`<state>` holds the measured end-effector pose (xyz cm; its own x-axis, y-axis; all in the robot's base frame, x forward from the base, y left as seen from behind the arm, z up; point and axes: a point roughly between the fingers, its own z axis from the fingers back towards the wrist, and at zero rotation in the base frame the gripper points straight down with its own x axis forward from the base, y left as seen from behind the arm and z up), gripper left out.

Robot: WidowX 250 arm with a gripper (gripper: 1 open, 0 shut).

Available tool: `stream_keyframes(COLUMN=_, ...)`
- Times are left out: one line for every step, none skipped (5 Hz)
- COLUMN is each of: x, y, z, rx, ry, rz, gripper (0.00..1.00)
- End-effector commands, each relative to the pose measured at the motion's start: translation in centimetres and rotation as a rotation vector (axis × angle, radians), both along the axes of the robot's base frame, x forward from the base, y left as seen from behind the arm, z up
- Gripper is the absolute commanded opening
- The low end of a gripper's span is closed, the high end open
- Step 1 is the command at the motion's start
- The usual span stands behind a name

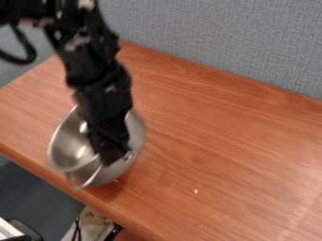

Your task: Move the red object from the metal pot to the table

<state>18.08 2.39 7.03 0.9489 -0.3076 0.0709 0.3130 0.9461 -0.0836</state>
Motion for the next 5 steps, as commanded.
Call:
stream_keyframes(x=1.6, y=-0.2, z=-0.2, rx=-0.026, ry=-0.062, rz=0.057, gripper=0.00)
stream_keyframes(x=1.8, y=-0.1, z=0.0, rx=-0.056, ry=-0.119, rz=0.098, gripper=1.00)
stream_keyframes(x=3.6, y=-1.1, z=1.5, rx=-0.083, ry=-0.115, rz=0.119, gripper=0.00)
stream_keyframes(x=5.9, y=-2.7, z=2.7, rx=-0.112, ry=-0.094, rz=0.147, gripper=0.00)
stream_keyframes(x=5.6, y=-2.9, z=2.6, rx=-0.123, ry=-0.067, rz=0.092, gripper=0.00)
